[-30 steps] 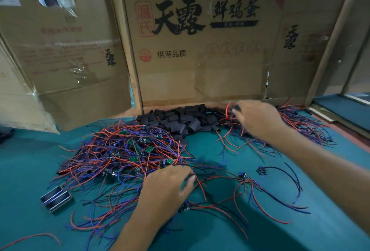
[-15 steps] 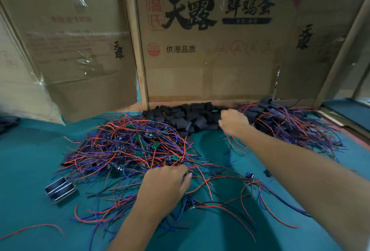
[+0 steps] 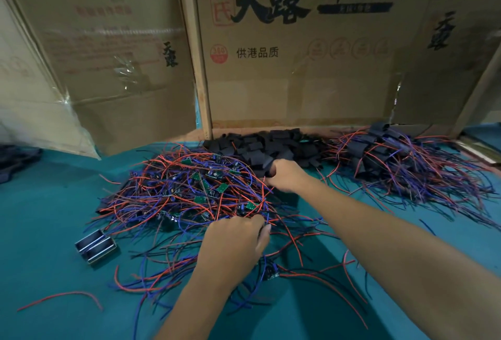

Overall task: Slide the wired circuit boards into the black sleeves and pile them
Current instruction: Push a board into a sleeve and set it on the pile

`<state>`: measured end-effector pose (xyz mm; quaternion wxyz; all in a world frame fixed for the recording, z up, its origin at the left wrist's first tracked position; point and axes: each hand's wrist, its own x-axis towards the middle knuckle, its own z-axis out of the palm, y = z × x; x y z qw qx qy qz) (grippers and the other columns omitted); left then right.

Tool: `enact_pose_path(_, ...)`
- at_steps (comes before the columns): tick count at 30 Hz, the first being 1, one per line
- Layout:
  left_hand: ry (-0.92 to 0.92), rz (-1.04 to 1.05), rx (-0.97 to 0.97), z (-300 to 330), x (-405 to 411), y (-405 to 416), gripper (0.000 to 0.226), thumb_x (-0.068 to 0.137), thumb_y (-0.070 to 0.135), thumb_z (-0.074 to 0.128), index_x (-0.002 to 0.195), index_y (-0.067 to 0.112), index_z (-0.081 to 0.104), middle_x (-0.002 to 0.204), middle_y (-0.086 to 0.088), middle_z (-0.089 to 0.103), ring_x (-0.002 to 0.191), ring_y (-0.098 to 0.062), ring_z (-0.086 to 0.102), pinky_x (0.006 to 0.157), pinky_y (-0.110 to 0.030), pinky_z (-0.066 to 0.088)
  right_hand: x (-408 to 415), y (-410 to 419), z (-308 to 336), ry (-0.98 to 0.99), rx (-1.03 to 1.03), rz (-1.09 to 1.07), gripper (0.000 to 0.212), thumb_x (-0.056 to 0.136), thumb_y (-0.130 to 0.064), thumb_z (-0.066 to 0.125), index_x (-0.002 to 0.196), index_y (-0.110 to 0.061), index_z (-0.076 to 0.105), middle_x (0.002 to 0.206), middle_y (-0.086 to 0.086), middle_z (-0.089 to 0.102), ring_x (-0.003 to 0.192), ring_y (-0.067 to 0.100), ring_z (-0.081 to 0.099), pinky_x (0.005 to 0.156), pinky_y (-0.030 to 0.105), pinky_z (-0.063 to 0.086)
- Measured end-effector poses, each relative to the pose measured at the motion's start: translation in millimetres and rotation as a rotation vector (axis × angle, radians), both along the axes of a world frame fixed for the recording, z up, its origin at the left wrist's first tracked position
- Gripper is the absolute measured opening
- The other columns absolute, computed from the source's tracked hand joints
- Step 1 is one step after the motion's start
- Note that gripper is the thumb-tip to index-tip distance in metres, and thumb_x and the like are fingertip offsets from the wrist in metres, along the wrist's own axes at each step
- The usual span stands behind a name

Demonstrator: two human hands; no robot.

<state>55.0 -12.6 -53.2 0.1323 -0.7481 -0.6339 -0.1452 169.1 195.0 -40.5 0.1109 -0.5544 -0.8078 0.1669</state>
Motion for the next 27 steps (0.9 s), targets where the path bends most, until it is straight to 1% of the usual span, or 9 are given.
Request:
enact_pose_path(4,-0.005,-0.005,-0.016,1,4,-1,0.036,0.104,0.049,0.028,0.082,0.026,0.044,0.063,0.005,0.043,0.058,-0.022,0.049,0.052,-0.033,0.029,-3,-4,0,-0.007,-0.091,-0.029,0.047,0.084,-0.040,0.074,0.106,0.002,0.068,0.108,0.018,0.070,0.101,0.032,0.065,0.085,0.038,0.053)
enact_pose_path(6,-0.002,0.002,-0.027,1,3,-2,0.036,0.105,0.050,0.027,0.083,0.026,0.043,0.064,0.005,0.043,0.060,-0.022,0.052,0.053,-0.033,0.031,-1,-7,5,0.020,-0.130,-0.062,0.042,0.084,-0.035,0.075,0.100,0.003,0.068,0.101,0.017,0.070,0.097,0.034,0.066,0.082,0.038,0.054)
enact_pose_path(8,-0.003,0.017,-0.019,3,1,-2,0.037,0.105,0.050,0.026,0.082,0.026,0.042,0.063,0.005,0.043,0.061,-0.020,0.052,0.053,-0.033,0.034,5,-17,14,0.055,-0.122,-0.102,0.031,0.085,-0.032,0.073,0.076,-0.005,0.062,0.077,0.013,0.061,0.075,0.028,0.058,0.065,0.029,0.047)
enact_pose_path(11,-0.055,0.037,-0.009,6,2,-2,0.036,0.104,0.050,0.031,0.081,0.025,0.043,0.061,0.005,0.039,0.061,-0.020,0.049,0.054,-0.033,0.034,23,-39,28,0.323,-0.102,-0.230,0.020,0.087,-0.020,0.065,0.073,-0.012,0.053,0.073,0.013,0.059,0.065,0.023,0.058,0.059,0.028,0.039)
enact_pose_path(14,-0.209,0.032,0.012,8,9,-5,0.034,0.095,0.059,0.042,0.115,0.031,0.046,0.077,0.006,0.059,0.077,-0.021,0.063,0.063,-0.034,0.043,37,-82,40,0.695,-0.194,-0.216,0.013,0.090,-0.013,0.054,0.083,-0.017,0.043,0.087,0.012,0.071,0.068,0.020,0.070,0.051,0.025,0.042)
enact_pose_path(17,-0.286,0.007,0.049,8,19,-8,0.080,0.080,0.079,0.040,0.142,0.033,0.021,0.095,0.005,0.066,0.088,-0.020,0.066,0.072,-0.036,0.049,47,-134,39,0.703,-0.192,-0.064,0.017,0.088,-0.008,0.055,0.082,-0.018,0.043,0.086,0.011,0.072,0.067,0.023,0.064,0.054,0.027,0.043)
enact_pose_path(21,-0.344,-0.145,0.260,14,35,-18,0.061,0.074,0.065,0.054,0.118,0.023,0.052,0.083,0.012,0.068,0.075,-0.009,0.062,0.056,-0.022,0.033,57,-181,30,0.821,-0.319,0.033,0.021,0.085,-0.006,0.060,0.079,-0.018,0.045,0.076,0.007,0.053,0.067,0.016,0.047,0.063,0.031,0.038)
enact_pose_path(24,-0.380,-0.173,0.302,16,38,-21,0.051,0.073,0.059,0.061,0.111,0.027,0.052,0.081,0.014,0.067,0.075,-0.009,0.061,0.056,-0.019,0.026,68,-191,30,0.945,-0.399,0.097,0.019,0.087,-0.010,0.066,0.082,-0.014,0.048,0.082,0.010,0.056,0.079,0.018,0.052,0.072,0.037,0.041)
enact_pose_path(27,-0.419,-0.182,0.300,19,37,-23,0.054,0.074,0.059,0.067,0.116,0.030,0.048,0.083,0.014,0.067,0.082,-0.010,0.057,0.059,-0.019,0.032,80,-190,28,1.124,-0.667,0.174,0.029,0.084,-0.031,0.069,0.091,-0.009,0.051,0.090,0.015,0.058,0.085,0.029,0.051,0.075,0.039,0.046)
